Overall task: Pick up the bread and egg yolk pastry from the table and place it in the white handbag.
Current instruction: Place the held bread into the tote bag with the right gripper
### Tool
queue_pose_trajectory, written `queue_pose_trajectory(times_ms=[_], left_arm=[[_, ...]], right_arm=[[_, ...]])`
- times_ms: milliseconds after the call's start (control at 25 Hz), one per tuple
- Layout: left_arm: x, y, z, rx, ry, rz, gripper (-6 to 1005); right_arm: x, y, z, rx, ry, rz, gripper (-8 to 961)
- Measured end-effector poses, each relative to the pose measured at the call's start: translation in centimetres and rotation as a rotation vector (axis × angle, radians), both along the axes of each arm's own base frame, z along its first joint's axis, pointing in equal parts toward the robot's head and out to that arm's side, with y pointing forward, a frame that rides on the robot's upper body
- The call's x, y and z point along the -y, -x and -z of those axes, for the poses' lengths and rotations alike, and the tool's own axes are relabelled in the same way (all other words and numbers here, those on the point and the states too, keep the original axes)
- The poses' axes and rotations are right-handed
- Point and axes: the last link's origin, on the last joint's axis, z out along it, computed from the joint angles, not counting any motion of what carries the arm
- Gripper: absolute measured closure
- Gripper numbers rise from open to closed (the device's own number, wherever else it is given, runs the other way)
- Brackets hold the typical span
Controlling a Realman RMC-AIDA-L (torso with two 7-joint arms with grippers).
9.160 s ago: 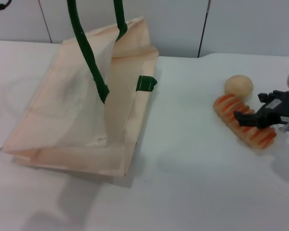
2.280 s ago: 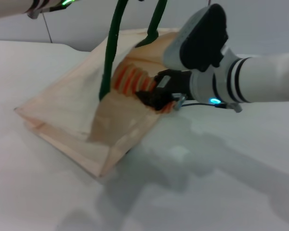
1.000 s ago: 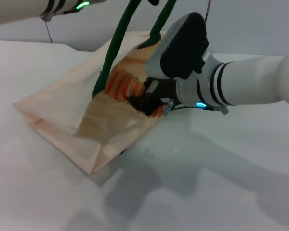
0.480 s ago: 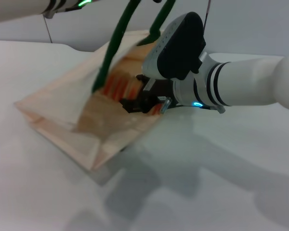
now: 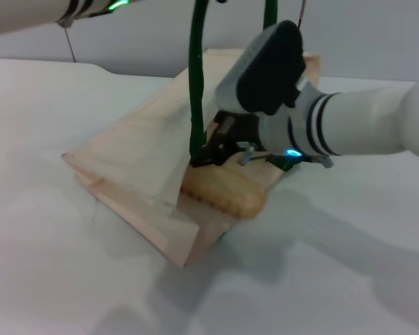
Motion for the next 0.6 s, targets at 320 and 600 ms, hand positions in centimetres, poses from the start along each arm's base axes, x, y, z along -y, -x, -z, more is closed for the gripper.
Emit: queue_pose_trajectory(times_ms=[320, 600], left_arm=[[-0.3, 1.7, -0.5, -0.012, -0.064, -0.075, 880], [-0.6, 3.0, -1.0, -0.019, -0.097, -0.118, 882]], right_arm=[[-1.4, -4.4, -3.0, 0.025, -0.052, 0.142, 71], [-1.6, -7.2, -6.9, 0.012, -0.124, 0.221, 73]])
